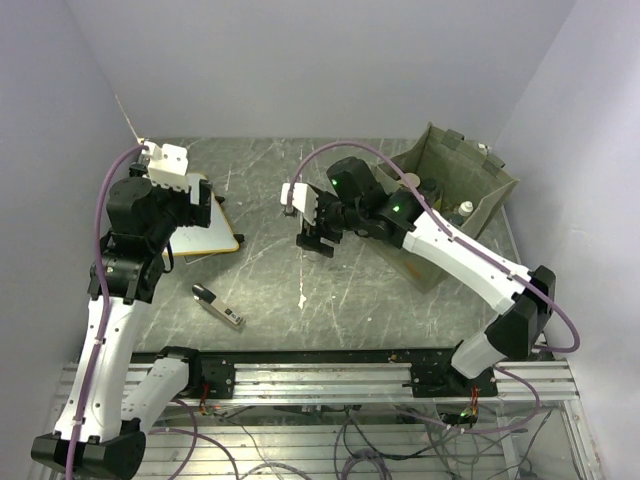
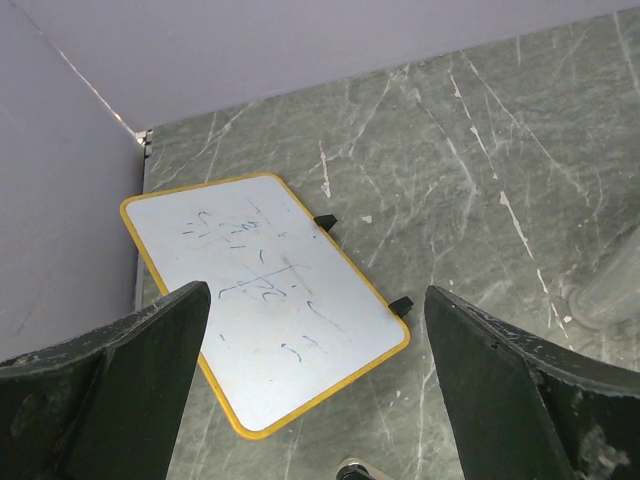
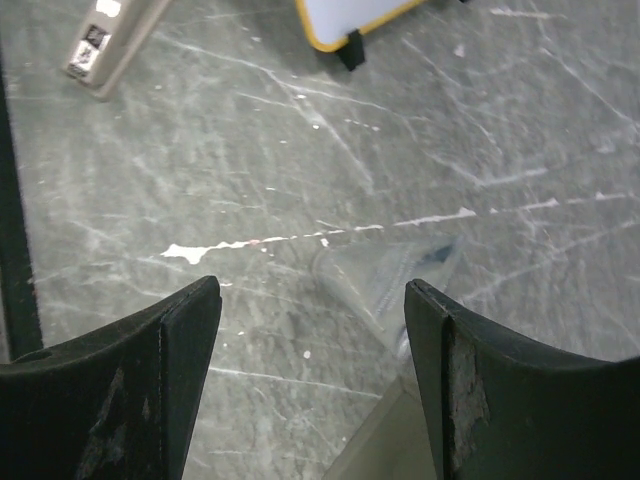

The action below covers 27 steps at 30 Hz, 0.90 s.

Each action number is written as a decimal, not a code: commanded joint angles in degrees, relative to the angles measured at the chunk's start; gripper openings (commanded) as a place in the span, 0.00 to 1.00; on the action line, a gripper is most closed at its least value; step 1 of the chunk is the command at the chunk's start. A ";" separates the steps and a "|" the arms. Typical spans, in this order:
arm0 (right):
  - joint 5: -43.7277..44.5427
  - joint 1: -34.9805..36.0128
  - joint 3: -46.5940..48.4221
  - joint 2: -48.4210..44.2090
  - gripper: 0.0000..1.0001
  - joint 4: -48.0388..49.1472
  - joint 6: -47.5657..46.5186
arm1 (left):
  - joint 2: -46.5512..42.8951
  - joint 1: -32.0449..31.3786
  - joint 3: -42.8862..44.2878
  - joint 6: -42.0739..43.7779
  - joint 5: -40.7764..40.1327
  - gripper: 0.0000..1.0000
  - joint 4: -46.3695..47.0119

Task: Place the personal care products into the canvas bag
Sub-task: Pick up the care product from the center of the board.

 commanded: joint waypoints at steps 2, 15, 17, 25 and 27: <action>9.12 -1.35 1.90 2.38 0.74 4.22 4.79 | -1.52 0.98 -1.14 0.27 3.45 0.99 2.41; 14.65 -4.22 7.97 11.12 0.71 -0.57 11.08 | -2.02 1.09 -1.41 0.69 6.25 0.99 2.67; 14.53 -4.86 8.00 11.87 0.70 -0.96 11.49 | -1.91 1.17 -1.41 0.69 6.58 0.99 2.67; 9.33 -6.19 7.69 14.77 0.53 -2.02 13.11 | -2.54 1.31 -1.82 0.82 7.45 0.99 2.84; 8.86 -6.44 7.89 15.41 0.50 -1.97 13.46 | -2.70 1.38 -2.07 0.86 7.72 0.99 3.08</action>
